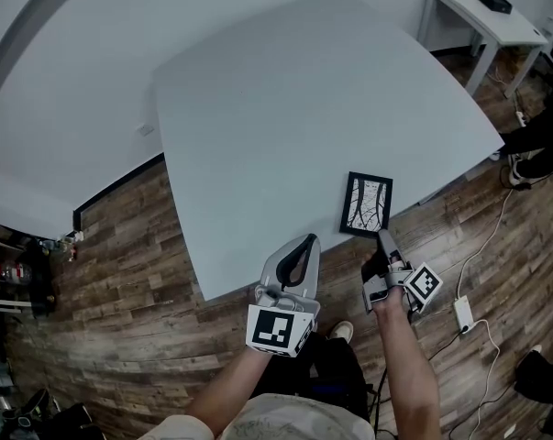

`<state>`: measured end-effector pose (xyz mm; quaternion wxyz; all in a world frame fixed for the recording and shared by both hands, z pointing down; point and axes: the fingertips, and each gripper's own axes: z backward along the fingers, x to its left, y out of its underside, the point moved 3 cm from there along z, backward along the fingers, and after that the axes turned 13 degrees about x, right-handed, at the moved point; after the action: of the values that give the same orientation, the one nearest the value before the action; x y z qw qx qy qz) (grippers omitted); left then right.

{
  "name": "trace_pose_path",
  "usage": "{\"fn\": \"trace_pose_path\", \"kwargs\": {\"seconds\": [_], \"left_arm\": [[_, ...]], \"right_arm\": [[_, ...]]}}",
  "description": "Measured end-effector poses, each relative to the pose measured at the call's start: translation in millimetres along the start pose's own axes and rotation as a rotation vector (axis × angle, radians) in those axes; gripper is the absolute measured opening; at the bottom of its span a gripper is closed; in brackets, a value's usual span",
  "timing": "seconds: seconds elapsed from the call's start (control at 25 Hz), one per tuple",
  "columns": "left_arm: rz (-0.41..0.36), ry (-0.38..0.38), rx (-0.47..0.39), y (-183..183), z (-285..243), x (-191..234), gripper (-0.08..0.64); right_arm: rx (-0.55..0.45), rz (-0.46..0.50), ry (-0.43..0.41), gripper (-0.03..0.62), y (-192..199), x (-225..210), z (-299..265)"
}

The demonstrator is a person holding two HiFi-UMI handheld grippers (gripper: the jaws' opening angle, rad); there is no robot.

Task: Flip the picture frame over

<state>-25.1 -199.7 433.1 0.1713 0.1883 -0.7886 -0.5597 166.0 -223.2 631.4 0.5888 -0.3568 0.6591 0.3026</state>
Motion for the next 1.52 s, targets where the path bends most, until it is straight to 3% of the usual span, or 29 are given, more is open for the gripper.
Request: {"fn": "trace_pose_path", "kwargs": {"seconds": [0.4,0.52,0.68,0.84,1.08,1.2,1.32,1.44,1.52], "left_arm": [[0.005,0.001,-0.02,0.1,4.9,-1.3,0.0],[0.007,0.004,-0.018,0.3,4.3,-2.0,0.0],[0.006,0.006,-0.021,-1.5,3.2,-2.9,0.0],[0.001,0.006,-0.027,-5.5,2.7,-2.5,0.0],[-0.007,0.01,-0.035,-10.4,3.9,-4.3,0.0],[-0.009,0.015,-0.015,-11.0,3.8,-3.2,0.0],[-0.004,0.015,-0.048,-18.0,2.8,-2.3,0.0],[-0.012,0.019,-0.054,-21.2,3.0,-4.4,0.0],[-0.012,0.02,-0.057,-24.2,4.7,-5.0,0.0]], "right_arm": [[0.018,0.049,0.005,0.106,1.1,-3.6,-0.5],[0.044,0.085,-0.023,0.231,5.2,2.8,-2.7],[0.043,0.102,-0.032,0.249,3.9,7.6,-1.9],[0.059,0.181,0.023,0.283,-1.9,11.8,2.6],[0.007,0.306,0.197,0.295,-9.2,24.4,25.4],[0.019,0.413,0.169,0.303,-8.9,44.7,25.4],[0.032,0.535,0.151,0.305,-9.8,65.4,25.6],[0.029,0.677,0.2,0.304,-9.3,83.8,29.6],[0.02,0.845,0.256,0.297,-6.7,100.2,32.1]]}}
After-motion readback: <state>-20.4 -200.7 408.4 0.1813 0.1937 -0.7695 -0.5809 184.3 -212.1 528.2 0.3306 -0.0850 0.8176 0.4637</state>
